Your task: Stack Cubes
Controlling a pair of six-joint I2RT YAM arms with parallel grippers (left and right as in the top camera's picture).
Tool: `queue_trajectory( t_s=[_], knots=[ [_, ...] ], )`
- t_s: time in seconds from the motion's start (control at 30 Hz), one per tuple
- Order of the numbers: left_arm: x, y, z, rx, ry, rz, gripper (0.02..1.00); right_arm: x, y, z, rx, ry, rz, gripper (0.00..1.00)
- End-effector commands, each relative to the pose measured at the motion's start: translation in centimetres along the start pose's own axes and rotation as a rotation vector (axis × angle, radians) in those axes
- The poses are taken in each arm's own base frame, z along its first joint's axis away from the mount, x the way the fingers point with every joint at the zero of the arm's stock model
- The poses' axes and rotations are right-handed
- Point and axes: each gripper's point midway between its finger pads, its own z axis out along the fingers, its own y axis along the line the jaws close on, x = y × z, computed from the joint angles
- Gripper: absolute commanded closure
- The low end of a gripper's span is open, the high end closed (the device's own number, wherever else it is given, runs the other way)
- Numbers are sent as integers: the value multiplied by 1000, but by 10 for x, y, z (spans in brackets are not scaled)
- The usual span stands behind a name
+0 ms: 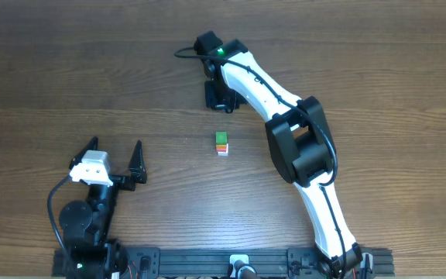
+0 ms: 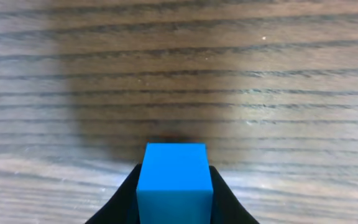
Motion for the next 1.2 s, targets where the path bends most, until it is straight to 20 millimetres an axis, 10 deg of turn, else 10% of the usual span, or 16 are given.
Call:
queue_trajectory(
  t_s=[0.03,0.53,1.2],
  knots=[
    [1,3,0,-11,-1,-11,20,-15,11,-31,-32,-61,-11,912],
    [1,3,0,-11,-1,-11,18,38,35,-159,-43,-162,-99,989],
    [1,3,0,-11,-1,-11,18,111,20,-132,-7,-23,-1,989]
  ],
)
